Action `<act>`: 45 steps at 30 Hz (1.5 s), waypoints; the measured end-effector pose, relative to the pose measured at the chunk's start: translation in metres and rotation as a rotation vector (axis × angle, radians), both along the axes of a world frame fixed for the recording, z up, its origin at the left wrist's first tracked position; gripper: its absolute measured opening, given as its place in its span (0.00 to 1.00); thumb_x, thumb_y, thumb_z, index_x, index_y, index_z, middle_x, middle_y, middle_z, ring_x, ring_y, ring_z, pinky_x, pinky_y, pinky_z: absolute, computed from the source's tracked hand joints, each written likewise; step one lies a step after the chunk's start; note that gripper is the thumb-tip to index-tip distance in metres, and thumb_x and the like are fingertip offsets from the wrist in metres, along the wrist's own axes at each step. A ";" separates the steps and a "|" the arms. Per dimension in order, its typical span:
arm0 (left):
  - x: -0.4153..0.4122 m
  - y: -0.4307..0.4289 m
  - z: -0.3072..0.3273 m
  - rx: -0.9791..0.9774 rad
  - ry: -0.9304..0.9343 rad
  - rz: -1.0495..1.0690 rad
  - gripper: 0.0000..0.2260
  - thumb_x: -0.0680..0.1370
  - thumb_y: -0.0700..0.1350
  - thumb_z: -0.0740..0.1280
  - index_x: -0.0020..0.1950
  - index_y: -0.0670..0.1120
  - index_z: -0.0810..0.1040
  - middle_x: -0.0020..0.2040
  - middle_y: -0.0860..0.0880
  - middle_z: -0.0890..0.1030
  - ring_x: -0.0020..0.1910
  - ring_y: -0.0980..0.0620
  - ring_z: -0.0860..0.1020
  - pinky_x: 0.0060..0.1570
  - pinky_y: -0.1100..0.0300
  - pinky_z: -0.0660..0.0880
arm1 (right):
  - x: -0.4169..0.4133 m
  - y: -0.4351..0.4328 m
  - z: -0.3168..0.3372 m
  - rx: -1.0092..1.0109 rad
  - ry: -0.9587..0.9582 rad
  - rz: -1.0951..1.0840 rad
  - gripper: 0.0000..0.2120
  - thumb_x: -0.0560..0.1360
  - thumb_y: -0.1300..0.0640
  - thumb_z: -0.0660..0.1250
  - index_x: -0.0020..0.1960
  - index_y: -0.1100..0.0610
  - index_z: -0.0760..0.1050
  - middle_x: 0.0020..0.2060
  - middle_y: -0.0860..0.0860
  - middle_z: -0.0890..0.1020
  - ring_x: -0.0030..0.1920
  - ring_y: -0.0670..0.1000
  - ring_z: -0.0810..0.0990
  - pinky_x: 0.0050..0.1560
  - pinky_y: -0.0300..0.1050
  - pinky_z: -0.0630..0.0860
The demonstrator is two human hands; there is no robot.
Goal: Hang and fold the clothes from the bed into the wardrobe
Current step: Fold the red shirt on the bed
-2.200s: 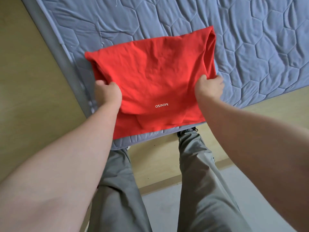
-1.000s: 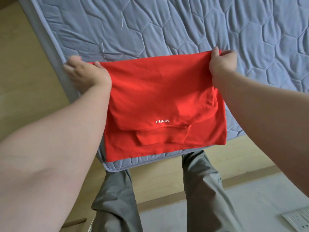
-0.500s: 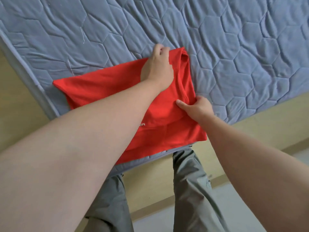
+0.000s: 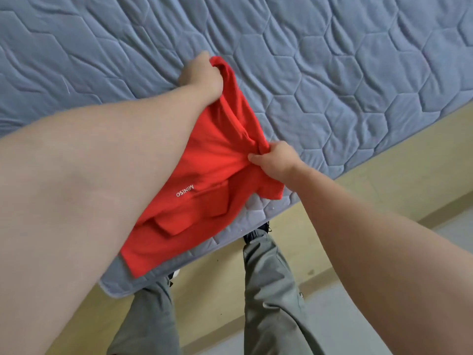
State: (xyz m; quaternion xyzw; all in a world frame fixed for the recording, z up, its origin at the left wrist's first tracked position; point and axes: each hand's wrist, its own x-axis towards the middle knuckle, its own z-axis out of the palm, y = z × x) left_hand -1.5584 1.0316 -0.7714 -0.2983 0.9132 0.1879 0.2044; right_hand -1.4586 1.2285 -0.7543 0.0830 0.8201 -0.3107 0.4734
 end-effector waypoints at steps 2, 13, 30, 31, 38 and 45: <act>-0.025 0.008 -0.001 0.094 0.094 0.085 0.14 0.81 0.46 0.57 0.63 0.46 0.76 0.63 0.44 0.79 0.64 0.43 0.76 0.58 0.56 0.69 | -0.026 0.018 -0.001 0.042 0.134 -0.004 0.16 0.75 0.50 0.70 0.34 0.55 0.70 0.32 0.50 0.75 0.38 0.52 0.75 0.36 0.43 0.64; -0.014 -0.005 0.040 0.672 0.327 0.525 0.06 0.69 0.52 0.63 0.34 0.52 0.73 0.34 0.49 0.75 0.32 0.50 0.74 0.32 0.58 0.68 | 0.006 -0.007 0.040 0.037 0.521 0.206 0.08 0.74 0.48 0.62 0.47 0.52 0.73 0.43 0.57 0.81 0.47 0.63 0.79 0.40 0.50 0.70; 0.219 -0.188 0.044 0.461 0.267 1.112 0.25 0.63 0.30 0.75 0.59 0.40 0.79 0.50 0.43 0.84 0.46 0.47 0.83 0.51 0.50 0.82 | 0.170 -0.194 0.051 0.019 0.335 0.781 0.11 0.74 0.64 0.55 0.54 0.56 0.69 0.41 0.56 0.78 0.43 0.63 0.81 0.35 0.50 0.65; 0.227 -0.188 0.036 0.442 0.261 1.095 0.24 0.64 0.32 0.77 0.58 0.40 0.79 0.50 0.44 0.84 0.47 0.48 0.83 0.52 0.49 0.82 | 0.171 -0.194 0.044 0.024 0.310 0.798 0.09 0.76 0.61 0.56 0.55 0.56 0.68 0.44 0.57 0.79 0.45 0.63 0.81 0.36 0.51 0.66; 0.253 -0.179 0.010 0.271 0.102 1.121 0.25 0.77 0.57 0.68 0.64 0.39 0.74 0.63 0.41 0.79 0.61 0.42 0.79 0.61 0.51 0.75 | 0.163 -0.179 0.036 -0.043 0.356 0.897 0.28 0.77 0.31 0.51 0.67 0.50 0.68 0.55 0.53 0.80 0.55 0.59 0.80 0.44 0.53 0.72; 0.302 -0.124 0.008 0.694 -0.091 1.156 0.29 0.69 0.59 0.77 0.62 0.45 0.74 0.60 0.47 0.79 0.59 0.46 0.79 0.64 0.50 0.74 | 0.102 -0.178 0.020 0.274 0.399 -0.051 0.29 0.75 0.39 0.64 0.69 0.55 0.69 0.65 0.57 0.73 0.66 0.59 0.72 0.66 0.57 0.67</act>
